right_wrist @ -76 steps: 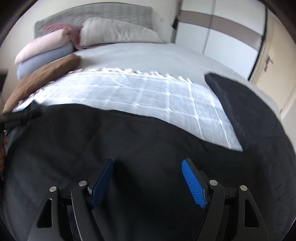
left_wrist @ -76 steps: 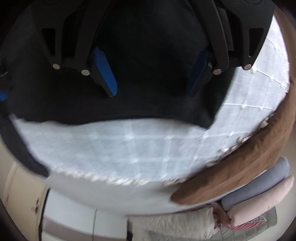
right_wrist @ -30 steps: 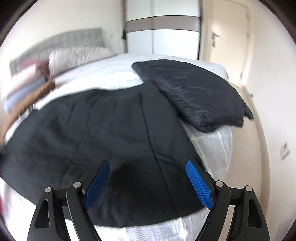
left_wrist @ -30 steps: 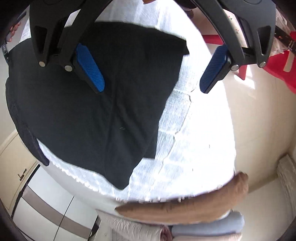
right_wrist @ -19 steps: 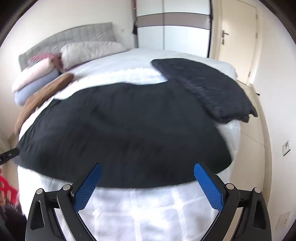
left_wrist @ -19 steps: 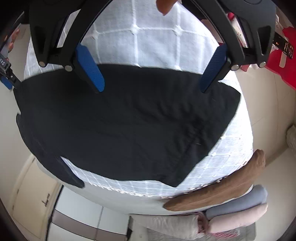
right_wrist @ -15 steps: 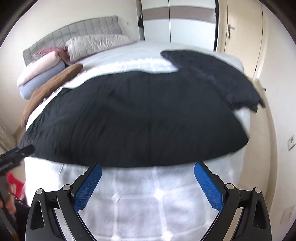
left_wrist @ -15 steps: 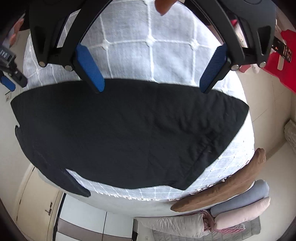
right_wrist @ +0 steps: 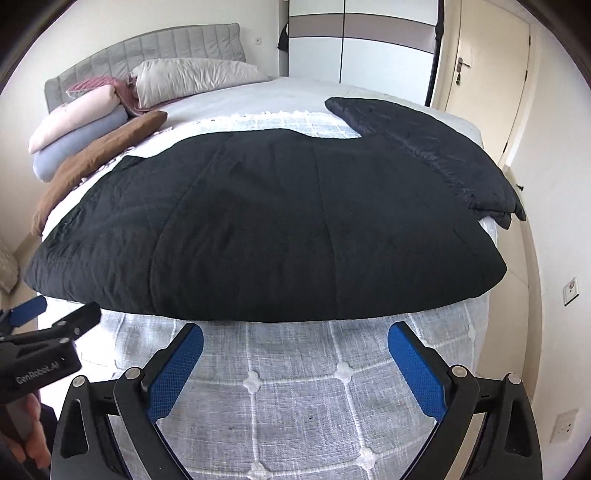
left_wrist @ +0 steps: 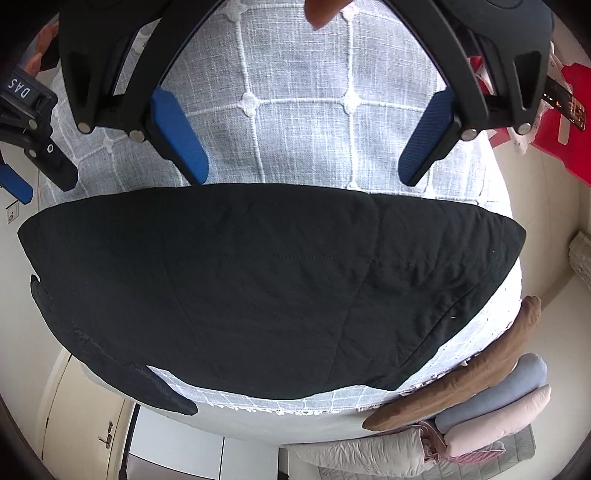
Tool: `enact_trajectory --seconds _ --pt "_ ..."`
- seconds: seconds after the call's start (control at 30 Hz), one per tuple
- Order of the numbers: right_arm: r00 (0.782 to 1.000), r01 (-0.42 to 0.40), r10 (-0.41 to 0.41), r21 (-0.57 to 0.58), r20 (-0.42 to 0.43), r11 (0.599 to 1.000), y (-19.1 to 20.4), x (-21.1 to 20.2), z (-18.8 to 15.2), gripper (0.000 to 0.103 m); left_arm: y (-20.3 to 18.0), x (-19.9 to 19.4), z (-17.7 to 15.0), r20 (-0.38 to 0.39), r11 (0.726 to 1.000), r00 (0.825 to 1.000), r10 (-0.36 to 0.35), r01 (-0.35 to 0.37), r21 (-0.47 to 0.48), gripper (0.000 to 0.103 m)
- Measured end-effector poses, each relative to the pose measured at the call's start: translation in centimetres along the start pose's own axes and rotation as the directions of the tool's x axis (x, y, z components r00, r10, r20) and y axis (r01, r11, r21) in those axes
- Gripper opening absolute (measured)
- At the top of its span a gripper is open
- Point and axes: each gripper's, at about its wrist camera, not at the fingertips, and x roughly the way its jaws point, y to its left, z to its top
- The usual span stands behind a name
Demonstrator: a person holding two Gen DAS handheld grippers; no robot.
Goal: Fold large clothes
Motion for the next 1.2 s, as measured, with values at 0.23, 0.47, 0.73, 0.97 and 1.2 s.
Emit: enact_trajectory --seconds 0.23,0.47,0.73,0.97,1.2 --pt "1.000 -0.009 0.009 -0.008 -0.007 1.000 0.2 0.0 -0.1 0.101 -0.8 0.0 -0.4 -0.006 1.000 1.000 -0.003 0.003 0.008 0.102" --pt "1.000 -0.013 0.013 -0.002 -0.008 1.000 0.2 -0.1 -0.2 0.101 -1.1 -0.1 -0.5 -0.010 1.000 1.000 -0.007 0.007 0.013 0.102" --pt "1.000 -0.015 0.015 0.003 -0.014 1.000 0.1 -0.2 -0.4 0.101 -1.2 0.0 -0.6 -0.018 1.000 1.000 -0.009 0.009 0.016 0.102" --pt "1.000 -0.018 0.018 0.002 -0.018 1.000 0.1 -0.1 -0.4 0.101 -1.2 0.1 -0.7 -0.023 1.000 1.000 -0.012 0.012 0.016 0.102" --pt "1.000 -0.020 0.020 0.005 -0.017 1.000 0.1 -0.2 -0.5 0.101 -1.3 0.2 -0.8 -0.028 1.000 1.000 -0.014 0.014 0.017 0.102"
